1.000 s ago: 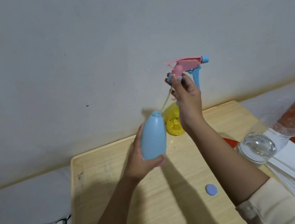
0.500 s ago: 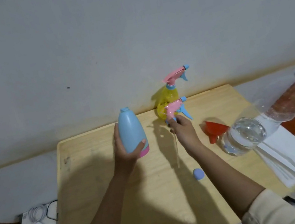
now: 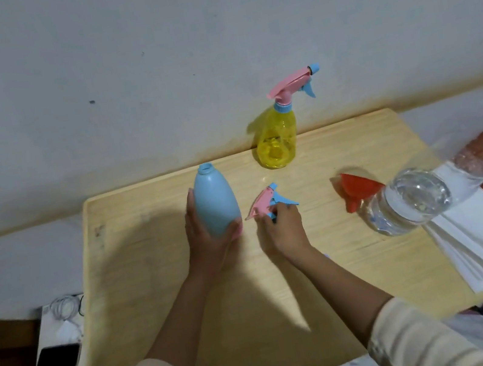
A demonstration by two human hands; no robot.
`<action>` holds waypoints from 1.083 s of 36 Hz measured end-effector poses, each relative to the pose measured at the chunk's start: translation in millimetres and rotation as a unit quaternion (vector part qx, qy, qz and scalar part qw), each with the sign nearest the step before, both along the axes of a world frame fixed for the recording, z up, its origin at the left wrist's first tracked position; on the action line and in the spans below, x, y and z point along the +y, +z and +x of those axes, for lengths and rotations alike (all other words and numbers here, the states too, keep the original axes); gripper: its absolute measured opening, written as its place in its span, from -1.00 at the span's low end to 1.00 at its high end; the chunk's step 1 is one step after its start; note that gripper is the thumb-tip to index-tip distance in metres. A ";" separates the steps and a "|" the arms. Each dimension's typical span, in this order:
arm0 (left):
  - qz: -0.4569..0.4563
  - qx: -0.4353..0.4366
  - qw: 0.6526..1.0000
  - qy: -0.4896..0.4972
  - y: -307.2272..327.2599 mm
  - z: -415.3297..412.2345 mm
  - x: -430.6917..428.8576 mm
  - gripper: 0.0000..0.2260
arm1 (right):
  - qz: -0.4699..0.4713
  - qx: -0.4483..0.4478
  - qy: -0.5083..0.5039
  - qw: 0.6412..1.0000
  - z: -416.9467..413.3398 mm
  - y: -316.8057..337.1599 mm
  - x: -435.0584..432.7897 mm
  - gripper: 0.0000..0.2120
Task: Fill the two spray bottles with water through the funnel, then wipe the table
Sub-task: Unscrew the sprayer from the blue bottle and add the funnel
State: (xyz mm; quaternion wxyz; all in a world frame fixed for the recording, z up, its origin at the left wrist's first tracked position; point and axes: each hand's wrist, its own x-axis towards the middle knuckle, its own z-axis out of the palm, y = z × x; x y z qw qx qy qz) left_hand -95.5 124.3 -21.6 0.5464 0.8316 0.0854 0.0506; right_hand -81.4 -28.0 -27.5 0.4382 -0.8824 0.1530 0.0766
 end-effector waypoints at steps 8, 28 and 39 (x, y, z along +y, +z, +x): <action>0.003 -0.012 1.000 -0.023 -4.7 -1.3 14.1 0.03 | -0.031 -0.031 0.012 0.999 -2.4 2.5 4.9 -0.67; -0.002 -0.052 0.997 -0.052 -20.4 -2.7 3.2 -0.09 | 0.034 -0.146 -0.383 0.911 25.1 23.8 -68.5 -0.21; 0.010 -0.062 0.997 -0.038 -26.0 -1.3 -0.5 -0.09 | 0.010 -0.138 -0.414 0.900 46.3 15.6 -79.5 -0.23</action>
